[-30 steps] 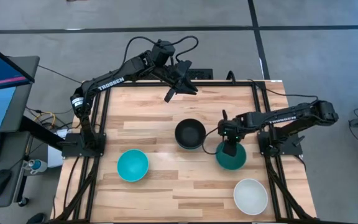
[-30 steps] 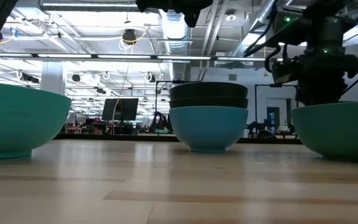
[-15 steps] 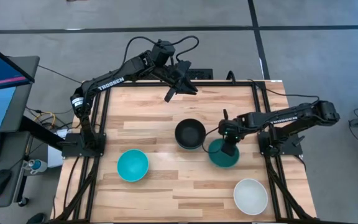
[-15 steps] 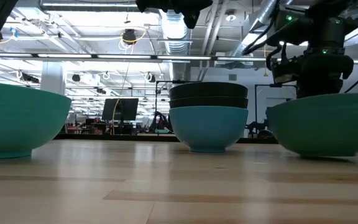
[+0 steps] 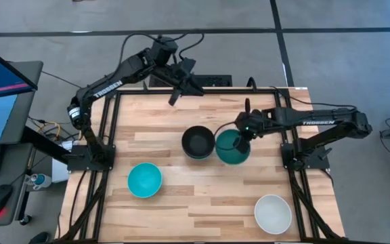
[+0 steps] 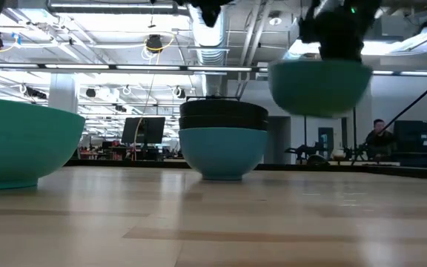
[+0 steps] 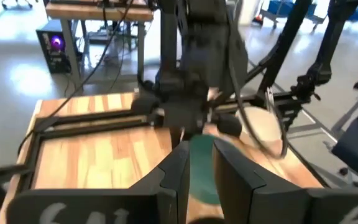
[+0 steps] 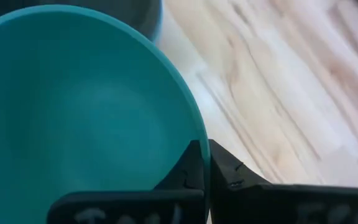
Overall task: Nest bowls inside each other
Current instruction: Stack the green bowl on the black bowl
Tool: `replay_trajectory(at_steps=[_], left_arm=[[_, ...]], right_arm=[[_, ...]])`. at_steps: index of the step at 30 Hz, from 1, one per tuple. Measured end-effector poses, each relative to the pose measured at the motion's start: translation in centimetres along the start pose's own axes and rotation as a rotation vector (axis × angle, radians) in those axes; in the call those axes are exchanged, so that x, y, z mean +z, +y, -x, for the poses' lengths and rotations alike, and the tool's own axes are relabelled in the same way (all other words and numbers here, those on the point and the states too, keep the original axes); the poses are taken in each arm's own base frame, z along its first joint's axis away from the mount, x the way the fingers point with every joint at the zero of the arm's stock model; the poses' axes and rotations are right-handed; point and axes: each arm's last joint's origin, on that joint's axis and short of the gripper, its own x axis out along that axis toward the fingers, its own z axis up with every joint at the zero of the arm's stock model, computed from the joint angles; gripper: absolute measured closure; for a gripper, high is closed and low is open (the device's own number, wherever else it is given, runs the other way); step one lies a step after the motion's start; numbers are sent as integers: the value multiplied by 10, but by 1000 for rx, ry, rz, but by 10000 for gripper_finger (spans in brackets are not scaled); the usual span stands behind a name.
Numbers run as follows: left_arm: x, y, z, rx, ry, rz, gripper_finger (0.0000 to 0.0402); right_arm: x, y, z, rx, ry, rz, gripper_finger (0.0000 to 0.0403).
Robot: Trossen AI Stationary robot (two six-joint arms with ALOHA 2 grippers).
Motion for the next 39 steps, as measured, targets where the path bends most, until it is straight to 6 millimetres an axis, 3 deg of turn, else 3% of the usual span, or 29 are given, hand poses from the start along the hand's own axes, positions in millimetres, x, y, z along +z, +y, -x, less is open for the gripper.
replay_trajectory(at_steps=[5, 8, 19, 27, 39], left_arm=[[9, -20, 24, 9, 7, -35, 344], [12, -29, 34, 47, 30, -53, 344], [9, -42, 50, 84, 104, -54, 344], [7, -44, 58, 98, 122, -43, 344], [7, -40, 67, 133, 115, -50, 344]], right_arm=[[23, -2, 26, 32, -102, -44, 393], [37, -4, 29, 34, -127, -71, 393], [99, 24, -32, 62, -30, 17, 393], [135, 25, -49, 13, 5, 78, 393], [133, 37, -79, 33, 189, 119, 393]])
